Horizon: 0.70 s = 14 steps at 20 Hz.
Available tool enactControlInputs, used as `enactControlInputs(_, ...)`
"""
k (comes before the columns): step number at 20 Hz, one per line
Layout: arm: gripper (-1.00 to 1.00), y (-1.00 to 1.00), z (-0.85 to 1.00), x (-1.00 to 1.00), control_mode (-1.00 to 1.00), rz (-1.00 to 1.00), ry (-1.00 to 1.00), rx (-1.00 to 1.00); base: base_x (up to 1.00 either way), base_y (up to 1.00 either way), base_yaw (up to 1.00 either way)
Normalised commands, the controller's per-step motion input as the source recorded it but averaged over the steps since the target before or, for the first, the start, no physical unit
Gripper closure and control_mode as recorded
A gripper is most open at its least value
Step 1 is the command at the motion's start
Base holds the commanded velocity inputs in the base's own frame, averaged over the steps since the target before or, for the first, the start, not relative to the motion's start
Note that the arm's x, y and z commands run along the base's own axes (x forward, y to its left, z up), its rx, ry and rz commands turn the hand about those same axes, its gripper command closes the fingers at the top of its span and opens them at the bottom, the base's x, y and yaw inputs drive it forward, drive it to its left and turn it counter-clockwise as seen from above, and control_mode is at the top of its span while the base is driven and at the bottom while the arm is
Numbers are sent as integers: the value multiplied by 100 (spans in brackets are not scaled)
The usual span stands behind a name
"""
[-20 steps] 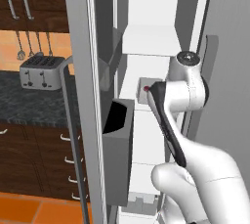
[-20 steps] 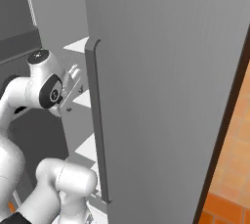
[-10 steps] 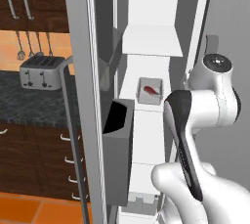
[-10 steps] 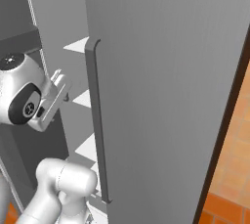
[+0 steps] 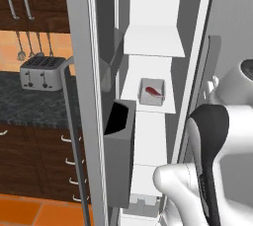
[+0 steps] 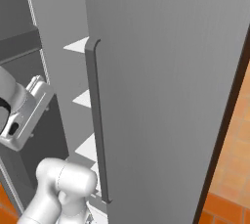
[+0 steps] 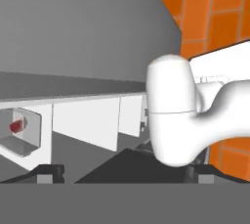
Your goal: Take the meat container that has the steak and place it on the second highest rack of the freezer. Then take the vegetable container that has the eggplant and sweet potato and place it on the highest rack of the freezer.
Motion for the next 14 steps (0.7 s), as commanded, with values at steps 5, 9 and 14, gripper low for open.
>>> enactControlInputs(5,-100,-6,44,-13,-100,1,8,0,0,0,0)
enactControlInputs(9,-100,-39,1,-14,-100,3,0,0,0,0,0)
enactControlInputs(14,-100,-8,-8,14,-100,16,0,-2,0,0,0)
